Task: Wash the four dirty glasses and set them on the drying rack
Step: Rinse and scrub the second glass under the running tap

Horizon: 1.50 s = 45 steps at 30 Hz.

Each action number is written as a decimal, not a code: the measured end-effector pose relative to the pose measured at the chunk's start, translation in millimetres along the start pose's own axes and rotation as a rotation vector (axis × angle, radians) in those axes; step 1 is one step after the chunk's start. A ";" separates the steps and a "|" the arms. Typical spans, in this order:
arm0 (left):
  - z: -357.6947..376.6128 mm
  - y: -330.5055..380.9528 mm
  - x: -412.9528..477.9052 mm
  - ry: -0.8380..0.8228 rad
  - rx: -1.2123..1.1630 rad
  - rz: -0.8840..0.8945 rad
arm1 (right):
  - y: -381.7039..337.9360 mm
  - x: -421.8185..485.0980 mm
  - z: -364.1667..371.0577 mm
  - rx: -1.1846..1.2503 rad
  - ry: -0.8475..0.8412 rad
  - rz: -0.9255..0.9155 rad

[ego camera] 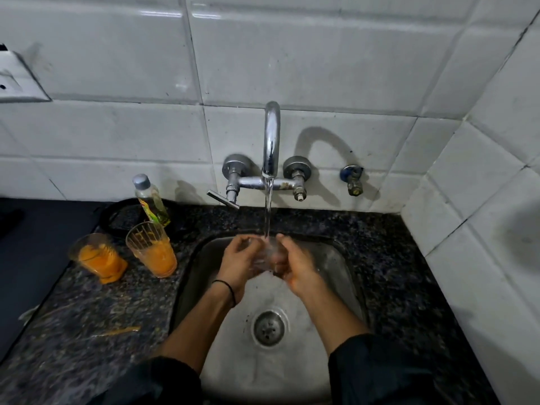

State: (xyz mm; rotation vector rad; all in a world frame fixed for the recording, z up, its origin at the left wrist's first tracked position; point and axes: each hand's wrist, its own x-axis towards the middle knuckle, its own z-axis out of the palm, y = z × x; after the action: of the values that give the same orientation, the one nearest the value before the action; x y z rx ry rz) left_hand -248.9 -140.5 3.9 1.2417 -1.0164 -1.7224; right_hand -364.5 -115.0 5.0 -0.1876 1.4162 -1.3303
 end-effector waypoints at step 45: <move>7.2 24.3 -36.3 -0.142 0.078 0.382 | -1.6 -63.9 16.0 0.415 -0.150 0.081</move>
State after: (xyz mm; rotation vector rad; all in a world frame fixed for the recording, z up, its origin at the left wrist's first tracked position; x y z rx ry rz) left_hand -244.3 -115.8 40.4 0.9079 -1.3214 -1.4968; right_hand -330.1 -78.4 47.7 0.0452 0.9875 -1.4786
